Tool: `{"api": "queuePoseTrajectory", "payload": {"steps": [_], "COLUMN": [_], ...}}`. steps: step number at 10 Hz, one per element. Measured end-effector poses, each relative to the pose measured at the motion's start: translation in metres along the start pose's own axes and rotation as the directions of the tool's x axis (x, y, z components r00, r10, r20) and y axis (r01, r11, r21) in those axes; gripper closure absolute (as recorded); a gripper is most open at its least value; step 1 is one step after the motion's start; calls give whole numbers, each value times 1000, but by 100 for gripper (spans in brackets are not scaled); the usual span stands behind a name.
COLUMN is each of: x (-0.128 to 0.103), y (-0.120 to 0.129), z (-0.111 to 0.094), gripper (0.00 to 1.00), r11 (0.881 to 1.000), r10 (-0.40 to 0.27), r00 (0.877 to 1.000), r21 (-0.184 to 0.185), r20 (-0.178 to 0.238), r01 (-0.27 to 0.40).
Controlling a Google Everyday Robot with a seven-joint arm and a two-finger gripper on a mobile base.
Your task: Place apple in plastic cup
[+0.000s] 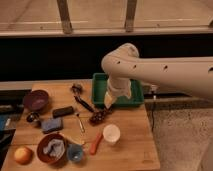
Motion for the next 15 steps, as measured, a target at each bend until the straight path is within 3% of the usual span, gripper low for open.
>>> {"api": "queuePoseTrajectory", "payload": {"steps": [3, 5, 8, 10, 12, 15], "x": [-29, -58, -93, -96, -89, -90], "y": [42, 84, 168, 234, 270, 265], "z": [-4, -3, 5, 8, 7, 7], "gripper": [34, 34, 34, 34, 34, 34], "r11": [995, 982, 938, 890, 855, 859], "r10": [-97, -187, -339, -446, -507, -503], "r00": [995, 982, 940, 895, 862, 864], "r21": [-35, -34, -60, -90, -106, -98], "r20": [18, 24, 20, 23, 30, 27], "r01": [97, 188, 340, 446, 507, 503]}}
